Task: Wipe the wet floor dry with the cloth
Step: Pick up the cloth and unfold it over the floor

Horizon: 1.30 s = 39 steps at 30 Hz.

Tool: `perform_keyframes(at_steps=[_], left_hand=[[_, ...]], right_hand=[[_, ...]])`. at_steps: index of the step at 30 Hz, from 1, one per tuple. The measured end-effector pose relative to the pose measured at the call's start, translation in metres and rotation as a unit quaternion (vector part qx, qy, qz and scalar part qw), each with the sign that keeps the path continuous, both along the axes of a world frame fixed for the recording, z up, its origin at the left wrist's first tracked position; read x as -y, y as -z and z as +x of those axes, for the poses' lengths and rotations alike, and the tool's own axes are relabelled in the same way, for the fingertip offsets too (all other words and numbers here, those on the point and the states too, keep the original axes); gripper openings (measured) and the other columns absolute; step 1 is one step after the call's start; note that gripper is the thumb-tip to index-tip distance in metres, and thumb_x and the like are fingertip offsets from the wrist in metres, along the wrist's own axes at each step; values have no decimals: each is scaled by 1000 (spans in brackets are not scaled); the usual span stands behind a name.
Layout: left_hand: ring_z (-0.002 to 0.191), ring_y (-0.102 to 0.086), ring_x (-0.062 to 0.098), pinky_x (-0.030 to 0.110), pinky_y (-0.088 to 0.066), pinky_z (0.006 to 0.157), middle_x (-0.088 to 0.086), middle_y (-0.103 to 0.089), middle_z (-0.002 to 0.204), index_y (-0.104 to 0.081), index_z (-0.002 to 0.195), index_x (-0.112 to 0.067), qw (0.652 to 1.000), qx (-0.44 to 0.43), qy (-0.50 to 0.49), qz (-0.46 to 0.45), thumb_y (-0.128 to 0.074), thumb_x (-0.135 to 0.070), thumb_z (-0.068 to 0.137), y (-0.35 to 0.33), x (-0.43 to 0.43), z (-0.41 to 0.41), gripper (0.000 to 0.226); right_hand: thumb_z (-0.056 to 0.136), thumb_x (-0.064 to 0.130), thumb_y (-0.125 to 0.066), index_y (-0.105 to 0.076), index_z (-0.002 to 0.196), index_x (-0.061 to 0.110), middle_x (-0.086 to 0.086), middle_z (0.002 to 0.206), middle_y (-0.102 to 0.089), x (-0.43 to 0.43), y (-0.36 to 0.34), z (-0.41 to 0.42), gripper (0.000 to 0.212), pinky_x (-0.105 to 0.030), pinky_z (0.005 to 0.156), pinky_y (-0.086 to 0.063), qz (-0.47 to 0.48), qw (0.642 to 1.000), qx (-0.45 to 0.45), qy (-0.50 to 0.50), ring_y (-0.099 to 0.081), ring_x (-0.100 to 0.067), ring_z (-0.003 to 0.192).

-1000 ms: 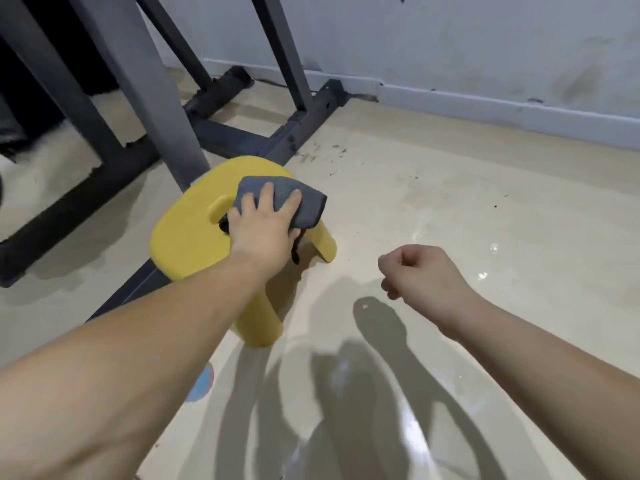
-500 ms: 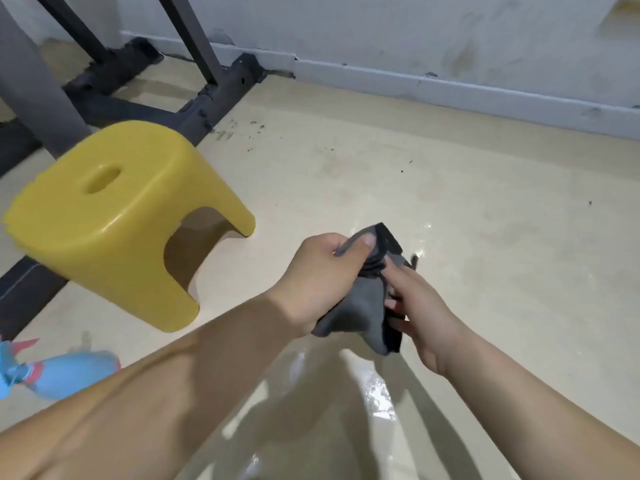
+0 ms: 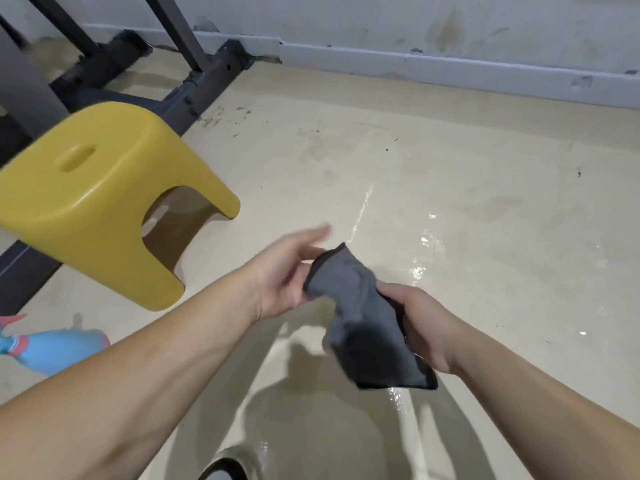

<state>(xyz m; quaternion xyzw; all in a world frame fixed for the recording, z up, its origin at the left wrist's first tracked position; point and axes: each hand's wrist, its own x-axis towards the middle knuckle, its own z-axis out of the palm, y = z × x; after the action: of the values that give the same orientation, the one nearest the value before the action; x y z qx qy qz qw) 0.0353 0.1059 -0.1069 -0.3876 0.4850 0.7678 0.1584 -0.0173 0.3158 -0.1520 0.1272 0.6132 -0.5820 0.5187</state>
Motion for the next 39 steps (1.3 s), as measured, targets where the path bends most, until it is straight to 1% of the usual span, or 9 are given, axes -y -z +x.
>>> perform_keyframes(at_steps=[4,7,11,15,21,26,32,35,39], left_hand=[[105,-76,31,44,-59,93,19,-76,118,-60,132,3,993,-18,-83,81,-58,-65,97,29,-12,19,76],[103,-72,27,44,-58,97,3,-73,117,-65,121,-12,989,48,35,-137,-67,-69,90,47,-38,23,65],[87,-62,15,32,-54,83,-8,-59,105,-63,81,-25,898,-43,30,-437,-72,-55,90,65,-39,20,32],[63,-44,19,38,-33,69,-12,-40,50,-49,49,-27,897,-71,128,-417,-54,-70,94,56,-36,17,62],[99,-76,27,40,-59,94,7,-80,100,-79,96,-20,979,-29,110,-167,-65,-87,69,64,-34,18,74],[101,-75,36,51,-61,96,14,-79,107,-77,112,-15,992,50,-33,-108,-61,-59,82,83,-30,26,55],[101,-72,39,52,-57,99,17,-74,110,-68,108,-10,957,87,-150,-233,-57,-56,95,84,23,29,49],[85,-70,30,45,-57,85,11,-68,91,-58,90,-12,960,18,-140,-241,-76,-45,77,62,40,31,40],[72,-61,21,32,-51,66,11,-59,79,-55,92,-2,927,-72,-98,-355,-61,-36,102,35,65,26,36]], right_hand=[[102,44,-51,-66,127,12,-12,117,-75,17,0,-1,43,-38,91,-55,-27,998,16,59,-72,-28,108],[100,46,-52,-61,127,8,-20,125,-71,30,-1,5,48,-48,103,-52,-29,997,25,70,-69,-35,114],[98,44,-52,-70,113,7,-9,102,-76,37,1,9,43,-29,72,-56,-54,996,15,67,-73,-20,85],[90,32,-52,-57,75,20,0,70,-48,42,-6,7,20,-28,55,-32,-62,996,4,57,-45,-15,56],[92,21,-59,-70,96,12,-6,88,-62,37,-8,2,15,-35,74,-48,-59,998,-20,-2,-59,-24,81],[100,18,-52,-68,102,9,-12,94,-66,40,-1,4,18,-40,80,-52,-2,995,-82,-53,-59,-26,86],[104,20,-49,-55,95,9,-12,86,-60,57,1,1,15,-35,63,-55,76,983,-168,19,-57,-27,72],[104,21,-46,-52,94,10,-12,85,-55,58,9,4,16,-29,50,-52,124,981,-149,5,-55,-28,65],[102,18,-46,-59,102,8,-14,87,-63,54,14,11,16,-35,50,-58,127,987,-95,-21,-62,-29,62]])
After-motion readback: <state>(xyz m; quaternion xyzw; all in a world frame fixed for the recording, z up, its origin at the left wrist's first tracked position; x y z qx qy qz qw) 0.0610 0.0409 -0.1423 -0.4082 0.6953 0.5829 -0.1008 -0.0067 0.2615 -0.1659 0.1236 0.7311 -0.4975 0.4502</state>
